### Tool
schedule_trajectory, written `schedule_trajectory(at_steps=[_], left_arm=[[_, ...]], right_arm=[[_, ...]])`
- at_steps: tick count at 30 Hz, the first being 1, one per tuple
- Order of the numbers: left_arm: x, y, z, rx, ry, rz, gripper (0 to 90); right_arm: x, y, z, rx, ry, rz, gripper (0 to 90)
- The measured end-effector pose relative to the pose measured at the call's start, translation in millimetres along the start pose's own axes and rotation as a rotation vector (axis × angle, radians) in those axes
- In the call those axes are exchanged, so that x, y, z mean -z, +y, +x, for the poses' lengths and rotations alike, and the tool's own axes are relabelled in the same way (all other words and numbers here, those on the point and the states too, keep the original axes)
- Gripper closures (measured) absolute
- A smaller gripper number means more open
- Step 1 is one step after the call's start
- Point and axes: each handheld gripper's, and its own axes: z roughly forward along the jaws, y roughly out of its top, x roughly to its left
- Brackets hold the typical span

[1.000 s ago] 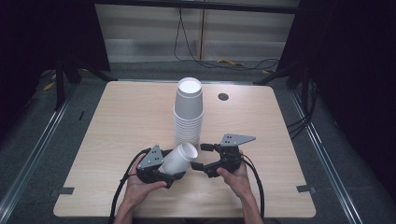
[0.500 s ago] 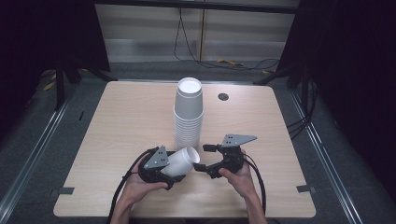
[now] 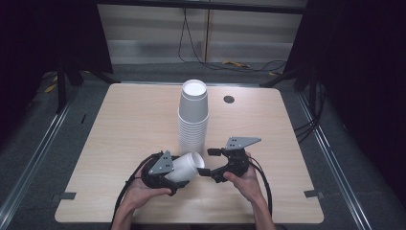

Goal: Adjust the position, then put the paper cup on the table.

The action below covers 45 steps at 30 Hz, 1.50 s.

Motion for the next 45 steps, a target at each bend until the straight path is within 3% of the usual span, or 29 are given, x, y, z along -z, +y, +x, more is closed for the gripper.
schedule_trajectory(at_steps=[16,23,29,45], left_arm=[[-0.6,5.9,-3.9,-0.05,0.015,0.06,16.3],[-0.3,7.1,-3.6,-0.07,0.019,0.086,16.3],[-2.3,8.0,-4.5,-0.083,0.016,0.105,16.4],[-8.0,17.3,-5.7,-0.134,0.003,0.177,16.5]], right_arm=[[0.3,2.3,-1.0,0.012,0.017,0.05,13.7],[0.6,7.8,-1.8,0.015,0.015,0.103,13.7],[-0.4,13.9,-2.7,0.025,0.048,0.137,13.7],[-10.4,21.4,-5.2,0.079,0.06,0.293,13.8]])
